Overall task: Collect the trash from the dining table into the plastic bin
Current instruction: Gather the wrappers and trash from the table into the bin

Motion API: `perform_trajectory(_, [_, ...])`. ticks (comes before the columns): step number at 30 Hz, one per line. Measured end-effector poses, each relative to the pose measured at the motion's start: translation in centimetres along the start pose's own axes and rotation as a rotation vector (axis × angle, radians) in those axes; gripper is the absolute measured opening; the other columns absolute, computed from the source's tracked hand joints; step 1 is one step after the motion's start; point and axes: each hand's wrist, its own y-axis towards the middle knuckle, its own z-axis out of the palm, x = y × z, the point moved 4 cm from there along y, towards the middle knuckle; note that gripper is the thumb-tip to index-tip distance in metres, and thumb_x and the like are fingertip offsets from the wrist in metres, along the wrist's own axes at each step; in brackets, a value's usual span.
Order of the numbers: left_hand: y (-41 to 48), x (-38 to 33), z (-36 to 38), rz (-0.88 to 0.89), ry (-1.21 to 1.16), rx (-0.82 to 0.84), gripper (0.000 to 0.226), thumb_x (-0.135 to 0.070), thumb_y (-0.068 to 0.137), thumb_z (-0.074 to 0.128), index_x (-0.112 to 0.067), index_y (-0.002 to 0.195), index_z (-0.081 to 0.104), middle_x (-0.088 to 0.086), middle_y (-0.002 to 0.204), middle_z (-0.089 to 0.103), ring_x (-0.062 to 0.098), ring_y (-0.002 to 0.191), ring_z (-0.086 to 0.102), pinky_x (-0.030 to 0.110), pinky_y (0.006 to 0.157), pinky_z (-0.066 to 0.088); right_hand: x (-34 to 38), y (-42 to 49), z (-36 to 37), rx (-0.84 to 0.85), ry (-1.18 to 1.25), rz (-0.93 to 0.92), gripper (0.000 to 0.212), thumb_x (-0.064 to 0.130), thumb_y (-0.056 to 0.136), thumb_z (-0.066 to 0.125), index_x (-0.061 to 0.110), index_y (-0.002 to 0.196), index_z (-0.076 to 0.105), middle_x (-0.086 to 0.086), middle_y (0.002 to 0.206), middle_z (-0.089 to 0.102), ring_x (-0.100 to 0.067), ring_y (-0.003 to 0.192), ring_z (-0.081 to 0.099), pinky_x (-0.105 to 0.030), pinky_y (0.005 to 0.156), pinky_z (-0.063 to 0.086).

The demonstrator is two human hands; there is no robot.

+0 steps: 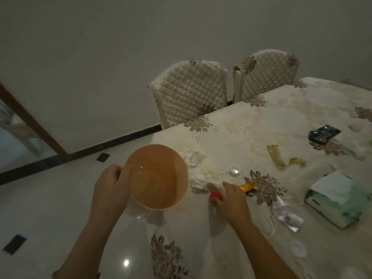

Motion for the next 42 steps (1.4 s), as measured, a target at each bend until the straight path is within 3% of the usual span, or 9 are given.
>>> perform_trajectory(11, [2.9, 0.3, 0.9, 0.048, -0.033, 0.132, 0.034, -0.037, 0.090, 0.043, -0.014, 0.064, 0.045, 0.004, 0.068, 0.047, 0.017, 0.061, 0.043, 0.028, 0.054, 0.032, 1.9, -0.6, 0.7, -0.064, -0.018, 0.125, 0.017, 0.014, 0.080, 0.062, 0.010, 0.096, 0.057, -0.010, 0.098, 0.060, -0.025, 0.090, 0.056, -0.032, 0.073, 0.046])
perform_trajectory(17, [3.4, 0.2, 0.8, 0.054, -0.084, 0.191, 0.033, -0.035, 0.090, 0.046, -0.011, 0.067, 0.047, 0.007, 0.070, 0.050, 0.018, 0.064, 0.046, 0.028, 0.056, 0.035, 4.5, -2.3, -5.6, -0.379, 0.188, 0.074, 0.022, 0.006, 0.077, 0.065, 0.008, 0.098, 0.060, -0.013, 0.091, 0.064, -0.024, 0.081, 0.056, -0.030, 0.070, 0.041])
perform_trajectory(20, [3.4, -0.1, 1.3, 0.037, -0.117, 0.233, 0.034, -0.037, 0.089, 0.046, -0.008, 0.070, 0.049, 0.007, 0.071, 0.050, 0.018, 0.064, 0.046, 0.027, 0.057, 0.035, 9.8, -4.2, -11.2, -0.513, 0.511, -0.072, 0.029, 0.012, 0.074, 0.071, 0.024, 0.097, 0.056, 0.005, 0.090, 0.064, -0.010, 0.079, 0.060, -0.025, 0.071, 0.050])
perform_trajectory(22, [3.3, -0.2, 1.6, 0.032, -0.131, 0.256, 0.035, -0.038, 0.089, 0.045, -0.007, 0.073, 0.050, 0.008, 0.073, 0.051, 0.017, 0.065, 0.047, 0.028, 0.057, 0.036, 14.5, -5.5, -13.1, -0.434, 0.626, -0.263, 0.032, 0.014, 0.073, 0.072, 0.034, 0.091, 0.053, 0.011, 0.092, 0.063, -0.002, 0.084, 0.061, -0.017, 0.071, 0.053])
perform_trajectory(25, [3.2, -0.4, 1.9, 0.030, -0.127, 0.281, 0.033, -0.037, 0.090, 0.044, -0.009, 0.073, 0.050, 0.007, 0.074, 0.052, 0.016, 0.065, 0.047, 0.027, 0.056, 0.035, 19.2, -5.7, -10.8, -0.149, 0.411, -0.387, 0.029, 0.016, 0.075, 0.071, 0.029, 0.096, 0.055, 0.012, 0.096, 0.060, -0.002, 0.087, 0.058, -0.018, 0.078, 0.052])
perform_trajectory(29, [3.3, -0.3, 2.2, 0.039, -0.109, 0.296, 0.035, -0.039, 0.089, 0.044, -0.010, 0.072, 0.050, 0.008, 0.074, 0.054, 0.018, 0.066, 0.050, 0.029, 0.057, 0.038, 20.1, -3.9, -5.7, 0.006, 0.067, -0.384, 0.029, 0.017, 0.078, 0.066, 0.017, 0.107, 0.058, -0.001, 0.109, 0.062, -0.013, 0.097, 0.053, -0.020, 0.085, 0.038])
perform_trajectory(34, [3.4, 0.3, 1.8, 0.073, -0.065, 0.287, 0.035, -0.040, 0.089, 0.044, -0.013, 0.068, 0.048, 0.005, 0.069, 0.051, 0.017, 0.062, 0.048, 0.030, 0.058, 0.038, 20.1, -1.8, -1.1, 0.284, -0.363, -0.369, 0.026, 0.015, 0.083, 0.058, 0.008, 0.108, 0.058, -0.015, 0.103, 0.062, -0.029, 0.094, 0.057, -0.033, 0.075, 0.044])
perform_trajectory(38, [3.5, 0.6, 0.5, 0.082, -0.062, 0.239, 0.035, -0.037, 0.090, 0.045, -0.017, 0.061, 0.040, 0.001, 0.062, 0.044, 0.015, 0.057, 0.042, 0.026, 0.054, 0.030, 20.6, -0.9, 2.4, 0.469, -0.506, -0.319, 0.024, 0.015, 0.086, 0.052, 0.005, 0.107, 0.059, -0.014, 0.090, 0.058, -0.024, 0.074, 0.051, -0.034, 0.068, 0.045])
perform_trajectory(42, [4.5, 1.9, -0.7, 0.061, -0.055, 0.198, 0.035, -0.037, 0.090, 0.044, -0.015, 0.063, 0.043, 0.003, 0.063, 0.046, 0.015, 0.058, 0.043, 0.026, 0.054, 0.031, 21.7, -1.2, 3.0, 0.450, -0.407, -0.395, 0.030, 0.018, 0.083, 0.059, 0.008, 0.110, 0.056, -0.012, 0.104, 0.061, -0.026, 0.087, 0.057, -0.036, 0.082, 0.050])
